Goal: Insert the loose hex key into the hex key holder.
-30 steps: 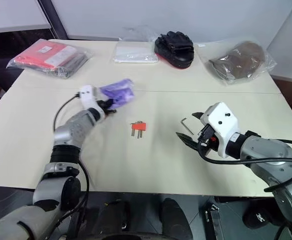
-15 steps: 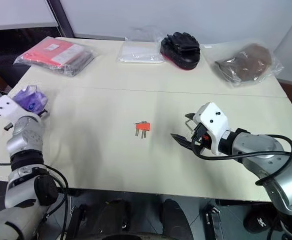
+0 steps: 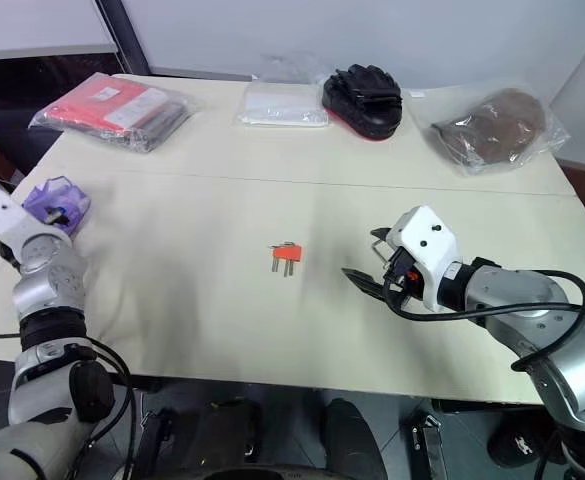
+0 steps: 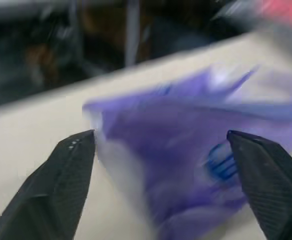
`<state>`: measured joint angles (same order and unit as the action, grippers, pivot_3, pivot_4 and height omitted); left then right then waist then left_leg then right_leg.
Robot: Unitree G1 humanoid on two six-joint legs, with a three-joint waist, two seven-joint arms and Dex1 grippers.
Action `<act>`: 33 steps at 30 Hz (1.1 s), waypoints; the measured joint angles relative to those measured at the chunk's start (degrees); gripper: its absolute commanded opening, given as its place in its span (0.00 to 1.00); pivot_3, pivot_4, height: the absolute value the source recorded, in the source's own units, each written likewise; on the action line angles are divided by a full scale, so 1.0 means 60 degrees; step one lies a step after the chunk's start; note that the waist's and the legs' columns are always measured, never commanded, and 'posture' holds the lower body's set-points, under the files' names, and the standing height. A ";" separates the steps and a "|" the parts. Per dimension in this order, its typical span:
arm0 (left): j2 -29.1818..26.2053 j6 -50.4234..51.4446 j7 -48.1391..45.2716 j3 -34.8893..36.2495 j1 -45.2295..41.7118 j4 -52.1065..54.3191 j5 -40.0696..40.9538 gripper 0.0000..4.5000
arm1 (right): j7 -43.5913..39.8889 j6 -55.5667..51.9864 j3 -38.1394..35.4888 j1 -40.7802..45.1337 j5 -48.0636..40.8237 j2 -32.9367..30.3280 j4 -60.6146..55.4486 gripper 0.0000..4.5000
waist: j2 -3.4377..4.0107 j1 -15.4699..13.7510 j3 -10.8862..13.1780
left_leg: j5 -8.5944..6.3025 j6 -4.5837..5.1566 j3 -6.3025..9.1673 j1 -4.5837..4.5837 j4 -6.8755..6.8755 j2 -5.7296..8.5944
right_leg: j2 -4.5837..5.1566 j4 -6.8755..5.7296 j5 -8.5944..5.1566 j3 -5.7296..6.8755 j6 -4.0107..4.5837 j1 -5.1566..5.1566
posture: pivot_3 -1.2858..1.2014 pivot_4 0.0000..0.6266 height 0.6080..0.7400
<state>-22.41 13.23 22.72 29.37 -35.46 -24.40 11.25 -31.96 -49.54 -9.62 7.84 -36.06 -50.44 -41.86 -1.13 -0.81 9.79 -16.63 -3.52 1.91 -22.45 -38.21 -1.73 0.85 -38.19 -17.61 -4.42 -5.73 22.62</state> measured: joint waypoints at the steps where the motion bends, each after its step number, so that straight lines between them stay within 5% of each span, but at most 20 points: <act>1: 0.0007 -0.0038 -0.0122 -0.0189 -0.0004 0.0350 -0.0062 0.99 | -0.0003 0.0000 -0.0001 -0.0015 0.0002 0.0000 -0.0001 0.90 | 0.0000 0.0010 0.0000 | 0.0000 0.0000 -0.0003 0.0001 0.0000 0.0000 | 0.0002 0.0000 0.0000 -0.0001 0.0000 0.0000 | 0.52 0.24 1.00; 9: 0.0149 -0.0152 -0.1656 -0.2087 -0.0068 0.2218 -0.0563 0.99 | -0.0255 0.0073 0.0036 -0.0021 0.0028 -0.0002 0.0142 0.90 | 0.0000 0.0034 0.0000 | 0.0000 0.0000 -0.0005 0.0004 0.0000 0.0001 | -0.0008 0.0000 0.0000 -0.0003 0.0000 0.0000 | 0.52 0.24 1.00; 17: -0.0107 0.1691 -0.5804 -0.3713 0.0096 0.2182 0.0333 0.99 | -0.1591 0.1528 0.1499 0.1119 0.1140 -0.0083 0.1866 0.90 | 0.0002 0.0280 0.0001 | 0.0000 0.0001 -0.0007 0.0008 0.0008 -0.0004 | -0.0024 -0.0001 -0.0001 -0.0006 0.0003 0.0007 | 0.52 0.24 1.00; 26: -0.2834 0.3824 -1.1064 -0.4860 0.1084 0.2915 0.1478 0.99 | -0.3204 0.3802 0.4364 0.3874 0.3587 0.1347 0.6152 0.90 | 0.0009 0.0553 0.0013 | 0.0000 0.0001 -0.0012 0.0005 0.0015 -0.0013 | -0.0029 -0.0010 0.0000 -0.0008 0.0009 0.0027 | 0.52 0.24 1.00; 33: -0.3685 0.4259 -1.3090 -0.4724 0.1128 0.3751 0.2397 0.99 | -0.3706 0.5282 0.4910 0.5294 0.4646 0.2981 0.9275 0.90 | 0.0014 0.0500 0.0016 | 0.0000 0.0001 -0.0016 -0.0003 0.0014 -0.0009 | -0.0007 -0.0004 0.0000 -0.0006 0.0007 0.0027 | 0.52 0.24 1.00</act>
<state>-44.52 38.78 -55.82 1.03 -28.69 -1.89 25.63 -54.20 -17.84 19.84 39.60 -8.19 -32.56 13.79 -1.05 2.19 9.88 -16.63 -3.52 1.81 -22.47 -38.12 -1.79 0.81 -38.21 -17.61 -4.46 -5.69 22.78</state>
